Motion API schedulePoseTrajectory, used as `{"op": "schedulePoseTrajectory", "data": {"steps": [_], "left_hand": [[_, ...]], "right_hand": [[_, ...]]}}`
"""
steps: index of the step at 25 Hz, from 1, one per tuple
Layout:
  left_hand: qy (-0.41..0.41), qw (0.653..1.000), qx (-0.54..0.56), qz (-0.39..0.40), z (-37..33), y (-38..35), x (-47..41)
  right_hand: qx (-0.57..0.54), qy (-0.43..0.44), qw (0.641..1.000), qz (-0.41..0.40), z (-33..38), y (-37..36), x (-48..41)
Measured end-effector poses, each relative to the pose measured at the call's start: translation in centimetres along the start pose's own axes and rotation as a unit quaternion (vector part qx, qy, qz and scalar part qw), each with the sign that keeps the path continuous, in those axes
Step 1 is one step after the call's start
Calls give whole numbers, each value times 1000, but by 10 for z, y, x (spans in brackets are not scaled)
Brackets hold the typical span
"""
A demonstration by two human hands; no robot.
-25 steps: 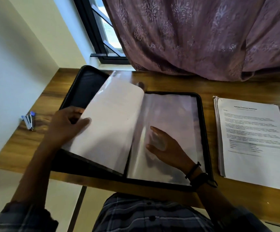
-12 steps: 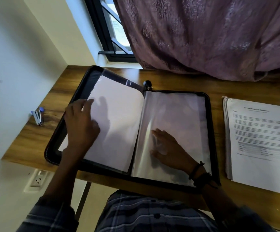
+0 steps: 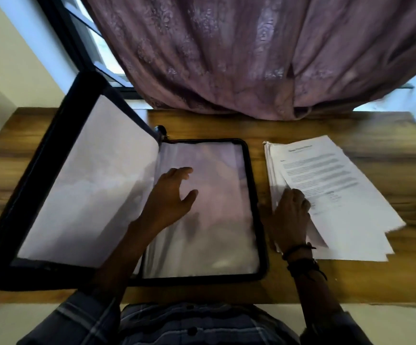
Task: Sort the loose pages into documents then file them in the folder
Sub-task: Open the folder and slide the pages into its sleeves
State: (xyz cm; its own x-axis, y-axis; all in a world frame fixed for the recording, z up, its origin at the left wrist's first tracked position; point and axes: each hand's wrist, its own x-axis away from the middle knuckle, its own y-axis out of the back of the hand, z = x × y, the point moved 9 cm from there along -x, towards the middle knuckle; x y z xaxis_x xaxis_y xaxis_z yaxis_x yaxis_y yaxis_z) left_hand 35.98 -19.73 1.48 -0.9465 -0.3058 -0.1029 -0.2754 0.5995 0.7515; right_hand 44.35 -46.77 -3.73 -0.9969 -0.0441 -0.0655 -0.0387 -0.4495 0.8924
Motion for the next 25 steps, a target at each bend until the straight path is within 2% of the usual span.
{"op": "schedulePoseTrajectory", "data": {"steps": [5, 9, 14, 16, 18, 20, 22, 24, 25], "left_hand": [[49, 996, 7, 71, -3, -36, -20], [71, 993, 31, 94, 0, -47, -27], [103, 981, 114, 121, 7, -64, -24], [137, 967, 171, 132, 8, -74, -21], [176, 945, 233, 146, 8, -84, -15], [201, 931, 265, 149, 6, -90, -12], [207, 925, 282, 152, 4, -94, -12], [192, 928, 289, 138, -1, -92, -16], [171, 943, 257, 120, -3, -85, -19]], "right_hand": [[74, 1, 996, -55, -24, 20, -2], [87, 4, 996, 5, -42, 11, -19], [65, 89, 994, 22, 5, 6, 12], [37, 124, 990, 61, 29, -3, 31], [-8, 124, 989, 82, 37, -2, 34], [-35, 97, 994, 40, 23, 14, 22], [-31, 33, 999, 7, -14, 29, 2], [-1, -44, 999, 18, -59, 37, -17], [24, -79, 996, 31, -78, 40, -22]]}}
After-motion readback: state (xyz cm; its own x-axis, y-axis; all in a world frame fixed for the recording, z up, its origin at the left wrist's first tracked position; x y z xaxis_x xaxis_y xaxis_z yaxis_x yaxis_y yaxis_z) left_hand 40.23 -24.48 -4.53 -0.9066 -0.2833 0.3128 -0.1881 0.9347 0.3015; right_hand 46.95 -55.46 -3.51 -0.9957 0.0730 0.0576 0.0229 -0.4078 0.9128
